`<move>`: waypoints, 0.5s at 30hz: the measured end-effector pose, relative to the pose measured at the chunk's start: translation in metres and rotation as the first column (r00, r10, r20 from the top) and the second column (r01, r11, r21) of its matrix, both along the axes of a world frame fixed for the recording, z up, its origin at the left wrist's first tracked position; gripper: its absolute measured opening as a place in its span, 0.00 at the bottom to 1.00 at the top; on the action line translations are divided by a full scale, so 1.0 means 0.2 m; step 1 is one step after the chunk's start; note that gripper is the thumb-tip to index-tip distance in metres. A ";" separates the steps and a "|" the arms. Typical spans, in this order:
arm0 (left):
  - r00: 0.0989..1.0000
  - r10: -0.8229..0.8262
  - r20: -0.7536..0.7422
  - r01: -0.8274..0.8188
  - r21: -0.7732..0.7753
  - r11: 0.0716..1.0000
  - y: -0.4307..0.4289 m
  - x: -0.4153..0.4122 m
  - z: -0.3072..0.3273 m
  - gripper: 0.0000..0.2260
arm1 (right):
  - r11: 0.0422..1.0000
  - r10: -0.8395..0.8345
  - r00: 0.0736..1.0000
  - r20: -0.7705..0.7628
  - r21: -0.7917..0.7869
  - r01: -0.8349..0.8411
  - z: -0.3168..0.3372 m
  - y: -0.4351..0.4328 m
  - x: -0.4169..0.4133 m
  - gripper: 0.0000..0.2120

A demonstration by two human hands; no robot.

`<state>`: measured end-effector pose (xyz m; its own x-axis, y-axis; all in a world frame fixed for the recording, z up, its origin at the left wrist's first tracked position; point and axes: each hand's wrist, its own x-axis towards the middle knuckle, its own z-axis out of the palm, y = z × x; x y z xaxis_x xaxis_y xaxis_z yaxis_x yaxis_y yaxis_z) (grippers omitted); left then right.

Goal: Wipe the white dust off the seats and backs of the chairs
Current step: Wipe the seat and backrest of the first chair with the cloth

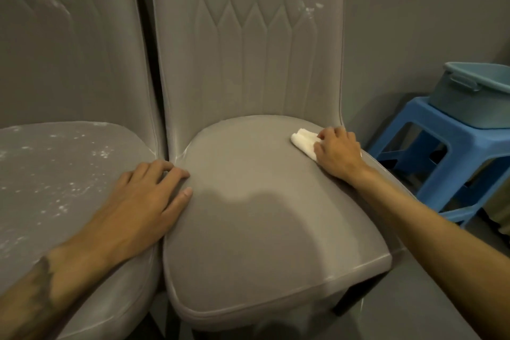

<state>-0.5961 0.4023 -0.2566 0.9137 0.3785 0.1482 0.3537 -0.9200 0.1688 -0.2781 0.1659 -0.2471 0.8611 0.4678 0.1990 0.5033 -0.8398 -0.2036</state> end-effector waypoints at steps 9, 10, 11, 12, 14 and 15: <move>0.996 -0.070 0.060 0.071 -0.014 0.997 0.07 0.01 0.01 0.17 | 0.997 -0.035 0.999 -0.041 -0.064 0.032 0.00 0.42 0.24 0.21; 0.994 -0.075 0.074 0.077 -0.022 0.997 0.08 0.01 0.01 0.17 | 0.996 -0.058 0.998 -0.033 -0.075 0.056 0.01 0.45 0.25 0.21; 0.993 -0.079 0.090 0.082 -0.026 0.996 0.09 0.01 0.00 0.16 | 0.994 -0.076 0.997 -0.031 -0.086 0.073 0.02 0.51 0.25 0.21; 0.991 -0.082 0.102 0.085 -0.027 0.996 0.09 0.00 0.00 0.16 | 0.993 -0.077 0.996 -0.039 -0.093 0.073 0.03 0.58 0.24 0.20; 0.990 -0.082 0.112 0.084 -0.014 0.996 0.09 0.01 -0.01 0.16 | 0.996 -0.005 0.998 -0.059 -0.094 0.000 0.03 0.74 0.19 0.20; 0.991 -0.076 0.114 0.077 -0.004 0.997 0.09 0.01 -0.02 0.17 | 0.993 0.065 0.996 -0.058 -0.092 -0.070 0.03 0.82 0.15 0.19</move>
